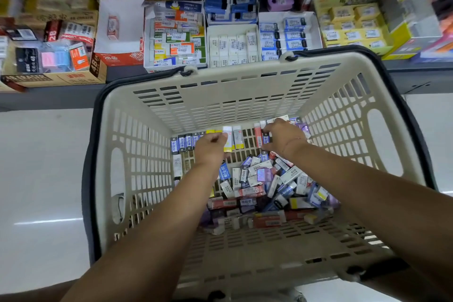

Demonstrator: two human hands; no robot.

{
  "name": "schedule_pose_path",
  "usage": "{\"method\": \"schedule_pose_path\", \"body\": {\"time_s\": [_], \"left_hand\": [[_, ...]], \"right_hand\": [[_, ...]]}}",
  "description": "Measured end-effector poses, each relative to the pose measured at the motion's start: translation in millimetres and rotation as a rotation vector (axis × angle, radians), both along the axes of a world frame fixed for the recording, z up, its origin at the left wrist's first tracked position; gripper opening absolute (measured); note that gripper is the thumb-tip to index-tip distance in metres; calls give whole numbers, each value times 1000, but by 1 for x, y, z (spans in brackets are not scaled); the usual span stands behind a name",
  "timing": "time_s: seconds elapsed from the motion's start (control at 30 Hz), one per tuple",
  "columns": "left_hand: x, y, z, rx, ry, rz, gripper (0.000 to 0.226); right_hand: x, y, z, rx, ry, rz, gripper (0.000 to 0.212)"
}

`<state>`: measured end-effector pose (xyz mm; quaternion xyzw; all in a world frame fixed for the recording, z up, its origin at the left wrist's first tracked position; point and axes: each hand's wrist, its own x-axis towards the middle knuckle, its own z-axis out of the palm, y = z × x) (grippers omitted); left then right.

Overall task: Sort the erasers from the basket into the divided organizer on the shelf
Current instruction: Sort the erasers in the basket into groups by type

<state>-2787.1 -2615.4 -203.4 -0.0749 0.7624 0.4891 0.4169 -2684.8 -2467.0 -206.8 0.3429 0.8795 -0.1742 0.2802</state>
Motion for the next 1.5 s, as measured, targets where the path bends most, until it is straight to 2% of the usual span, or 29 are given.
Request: {"method": "schedule_pose_path", "body": {"time_s": [0.2, 0.3, 0.4, 0.47, 0.63, 0.77, 0.9, 1.0, 1.13, 1.23, 1.3, 1.37, 1.43, 1.5], "left_hand": [[-24, -37, 15, -38, -69, 166, 17], [-29, -50, 20, -43, -186, 248, 15], [-29, -59, 23, -38, -283, 299, 25], [-27, -63, 23, -48, -315, 319, 29], [-20, -67, 23, -55, -334, 368, 31], [-22, -72, 22, -45, -298, 382, 32], [-26, -70, 22, -89, -288, 482, 8], [-26, -71, 20, -89, -299, 490, 7], [-27, -70, 15, -71, -278, 490, 15], [-23, -66, 12, -65, -264, 474, 10], [-22, -60, 13, -63, -274, 470, 10], [-20, -50, 15, -51, -305, 453, 12], [-15, -39, 19, -54, -319, 394, 15], [-10, -31, 20, -56, -307, 346, 15]], "right_hand": [[-11, -3, 4, 86, -64, 24, 54], [-7, -6, 5, 33, -17, -28, 33], [-13, -13, 17, 57, 148, -86, 16], [-28, -24, 24, -18, 292, -136, 17], [-73, -76, 17, -474, 470, -441, 26], [-107, -106, -5, -511, 465, -538, 14], [-126, -119, -43, -581, 498, -649, 29], [-133, -128, -33, -619, 529, -734, 10], [-137, -136, -21, -679, 556, -744, 22], [-124, -124, -10, -762, 521, -762, 28], [-104, -98, -3, -669, 529, -654, 28], [-76, -64, 7, -490, 505, -546, 20], [-45, -31, 13, -259, 424, -487, 6], [-23, -13, 13, -86, 301, -447, 11]]}}
